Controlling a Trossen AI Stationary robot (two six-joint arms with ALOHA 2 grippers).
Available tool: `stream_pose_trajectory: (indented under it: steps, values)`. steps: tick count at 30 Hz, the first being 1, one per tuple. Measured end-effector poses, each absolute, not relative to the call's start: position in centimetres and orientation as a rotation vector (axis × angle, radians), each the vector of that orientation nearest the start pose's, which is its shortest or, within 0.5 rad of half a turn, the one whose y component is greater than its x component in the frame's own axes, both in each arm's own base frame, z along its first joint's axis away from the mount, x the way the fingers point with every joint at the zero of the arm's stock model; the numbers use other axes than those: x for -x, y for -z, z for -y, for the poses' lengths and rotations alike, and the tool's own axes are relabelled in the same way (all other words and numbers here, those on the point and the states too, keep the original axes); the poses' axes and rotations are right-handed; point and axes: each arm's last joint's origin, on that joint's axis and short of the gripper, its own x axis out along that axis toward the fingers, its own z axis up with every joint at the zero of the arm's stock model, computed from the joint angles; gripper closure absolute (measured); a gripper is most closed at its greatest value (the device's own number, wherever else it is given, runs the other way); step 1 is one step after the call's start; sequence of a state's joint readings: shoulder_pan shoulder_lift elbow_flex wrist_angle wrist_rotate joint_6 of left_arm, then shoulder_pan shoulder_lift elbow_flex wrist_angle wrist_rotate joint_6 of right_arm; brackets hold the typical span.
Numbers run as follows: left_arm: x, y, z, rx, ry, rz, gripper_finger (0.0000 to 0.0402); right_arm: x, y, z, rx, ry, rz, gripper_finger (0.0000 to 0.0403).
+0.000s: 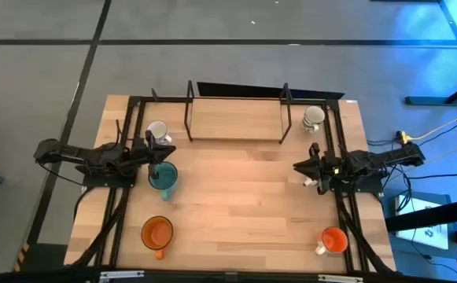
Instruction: Place coffee mugs
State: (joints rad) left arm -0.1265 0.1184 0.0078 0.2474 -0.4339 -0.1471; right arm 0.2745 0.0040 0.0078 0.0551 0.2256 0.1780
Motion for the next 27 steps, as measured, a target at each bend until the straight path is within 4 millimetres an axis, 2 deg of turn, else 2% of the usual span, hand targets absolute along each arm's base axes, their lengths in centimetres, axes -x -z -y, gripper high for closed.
stream_pose_trajectory:
  steps: [13, 21, 27]
  values:
    - [-10.2, -18.2, 0.1, 0.19, -0.297, 0.173, 0.0386, -9.5, -17.2, -2.0, -0.195, -0.041, 0.06, 0.0361]
    - [-9.2, -20.9, -0.3, 0.297, -0.344, 0.476, 0.0386, -9.2, -18.9, -1.5, -0.255, 0.058, 0.244, 0.0361]
    - [-8.4, -22.2, -0.5, 0.337, -0.4, 0.626, 0.0386, -8.8, -20.0, -1.1, -0.317, 0.182, 0.37, 0.0361]
